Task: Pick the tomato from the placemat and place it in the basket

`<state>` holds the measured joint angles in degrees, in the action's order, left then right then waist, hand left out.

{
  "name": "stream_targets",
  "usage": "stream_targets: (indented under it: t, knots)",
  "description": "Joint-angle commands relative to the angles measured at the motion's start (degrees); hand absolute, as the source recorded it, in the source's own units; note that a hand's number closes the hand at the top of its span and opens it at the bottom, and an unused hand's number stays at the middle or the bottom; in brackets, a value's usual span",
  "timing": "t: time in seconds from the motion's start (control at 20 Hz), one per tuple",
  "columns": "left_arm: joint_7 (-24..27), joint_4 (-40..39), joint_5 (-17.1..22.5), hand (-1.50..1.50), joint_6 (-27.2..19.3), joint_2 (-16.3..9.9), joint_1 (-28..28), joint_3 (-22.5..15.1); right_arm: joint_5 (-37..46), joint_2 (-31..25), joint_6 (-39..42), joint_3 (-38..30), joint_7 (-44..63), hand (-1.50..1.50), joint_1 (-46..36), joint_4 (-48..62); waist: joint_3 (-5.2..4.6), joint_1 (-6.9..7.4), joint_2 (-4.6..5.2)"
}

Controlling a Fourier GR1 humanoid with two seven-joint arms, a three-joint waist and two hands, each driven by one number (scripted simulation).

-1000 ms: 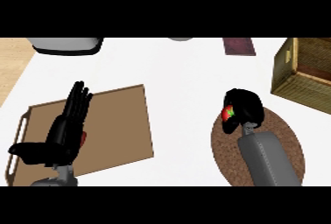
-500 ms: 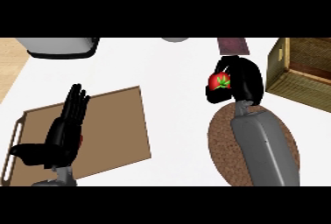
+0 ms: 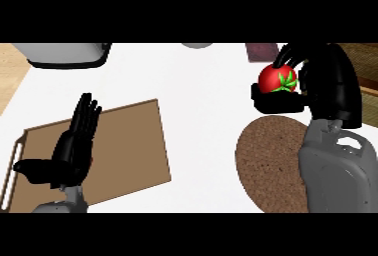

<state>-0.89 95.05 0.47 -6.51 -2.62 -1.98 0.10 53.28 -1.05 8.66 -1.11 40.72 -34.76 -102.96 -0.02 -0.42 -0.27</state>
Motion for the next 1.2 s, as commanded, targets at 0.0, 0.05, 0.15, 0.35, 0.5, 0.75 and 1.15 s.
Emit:
stream_targets:
  t: [0.0,0.05,0.15,0.35,0.5,0.75,1.15]
  knots:
    - [1.2,0.2,-1.4,0.0,-1.1,2.3,1.2,-2.4,-1.9,-3.8,7.2,-5.8,8.3,1.5,-4.9,-4.2,0.0,0.14,0.07]
    - [-1.5,4.2,1.2,0.0,1.5,-0.3,3.3,-0.7,0.2,-3.4,5.9,-4.1,8.8,1.5,-2.6,-5.2,0.01,0.48,0.07]
    - [-2.0,3.5,0.9,0.0,0.9,-0.1,3.1,-0.4,-0.8,-6.4,9.1,-5.3,8.6,1.5,-1.2,-6.1,0.01,0.38,0.1]
    - [3.4,1.1,0.4,0.0,1.3,1.1,4.5,-1.2,1.6,-12.4,8.3,-7.6,4.6,1.5,-1.4,-0.8,0.0,0.61,0.28]
    - [2.1,1.5,-1.2,0.0,-0.6,1.6,3.1,-1.5,0.8,-15.1,10.1,-9.4,4.7,1.5,-1.3,-0.5,0.0,0.54,0.25]
    - [-0.2,1.0,0.6,0.0,1.0,-0.1,1.6,0.5,-5.4,-19.8,5.5,-17.7,-5.7,1.5,4.0,3.3,0.03,0.41,0.29]
    - [-0.2,3.6,1.1,0.0,2.1,-0.5,3.7,0.4,-7.0,-26.8,3.6,-21.3,-10.9,1.5,0.8,15.3,0.02,0.71,0.3]
